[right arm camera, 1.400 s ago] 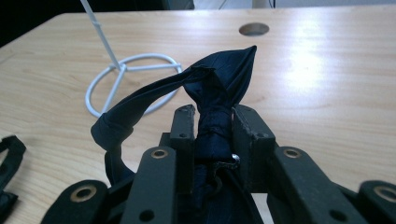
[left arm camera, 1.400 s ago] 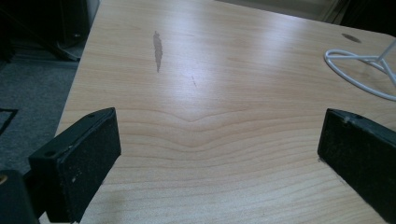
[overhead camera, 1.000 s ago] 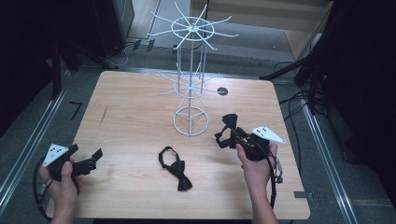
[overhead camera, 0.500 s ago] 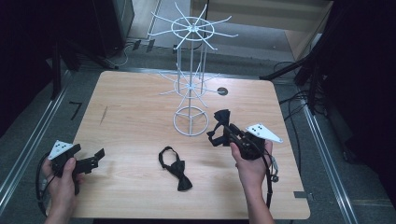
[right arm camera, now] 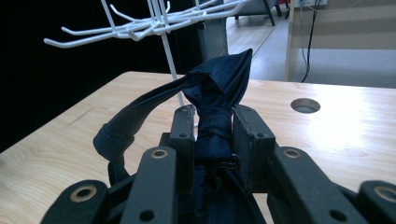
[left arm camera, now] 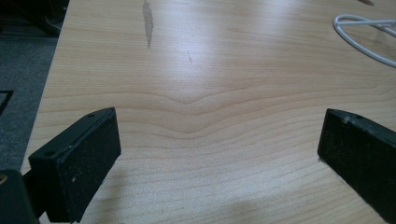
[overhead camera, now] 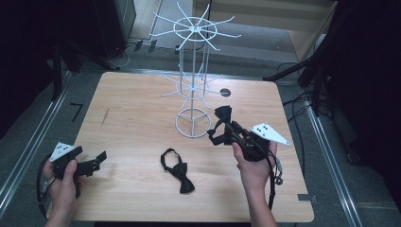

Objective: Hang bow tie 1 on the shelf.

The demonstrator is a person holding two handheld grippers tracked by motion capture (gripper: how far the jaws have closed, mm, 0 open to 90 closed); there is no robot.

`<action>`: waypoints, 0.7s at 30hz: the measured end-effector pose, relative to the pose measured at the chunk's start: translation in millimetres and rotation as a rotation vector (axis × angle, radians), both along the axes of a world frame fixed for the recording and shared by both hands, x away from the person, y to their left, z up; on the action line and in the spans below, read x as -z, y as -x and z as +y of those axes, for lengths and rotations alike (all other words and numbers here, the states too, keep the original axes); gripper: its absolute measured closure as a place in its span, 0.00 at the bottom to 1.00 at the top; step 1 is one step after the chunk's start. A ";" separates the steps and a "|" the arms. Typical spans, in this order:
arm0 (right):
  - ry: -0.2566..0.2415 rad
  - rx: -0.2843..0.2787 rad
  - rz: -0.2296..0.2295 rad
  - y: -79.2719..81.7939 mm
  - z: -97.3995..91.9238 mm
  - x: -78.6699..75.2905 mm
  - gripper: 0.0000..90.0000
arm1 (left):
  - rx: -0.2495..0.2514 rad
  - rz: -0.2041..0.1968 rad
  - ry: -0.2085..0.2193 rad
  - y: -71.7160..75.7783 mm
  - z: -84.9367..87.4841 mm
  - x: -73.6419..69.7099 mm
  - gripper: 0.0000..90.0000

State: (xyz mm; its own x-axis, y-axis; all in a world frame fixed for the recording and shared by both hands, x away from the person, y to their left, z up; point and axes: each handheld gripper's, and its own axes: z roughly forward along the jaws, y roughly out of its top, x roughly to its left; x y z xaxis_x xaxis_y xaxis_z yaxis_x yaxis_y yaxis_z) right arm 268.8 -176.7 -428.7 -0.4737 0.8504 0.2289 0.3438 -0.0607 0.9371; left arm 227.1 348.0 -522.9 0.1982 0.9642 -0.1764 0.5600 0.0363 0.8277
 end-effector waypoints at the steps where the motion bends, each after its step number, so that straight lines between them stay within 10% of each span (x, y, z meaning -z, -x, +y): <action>1: 0.001 0.001 -0.006 -0.2 0.5 -1.0 0.80 | 0.000 0.000 0.000 0.0 0.0 0.0 0.00; 21: -0.005 0.028 -0.035 -7.9 13.1 -18.8 0.80 | 0.007 -0.012 -0.004 1.0 -0.6 -0.1 0.00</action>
State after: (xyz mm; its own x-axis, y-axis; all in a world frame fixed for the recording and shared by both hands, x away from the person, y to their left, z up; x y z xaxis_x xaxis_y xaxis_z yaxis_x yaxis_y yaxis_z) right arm 276.7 -163.7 -409.9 -0.4574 0.8625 0.2166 0.3085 -0.0746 0.9483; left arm 226.2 347.4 -522.8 0.2073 0.9634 -0.1698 0.5506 0.0285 0.8343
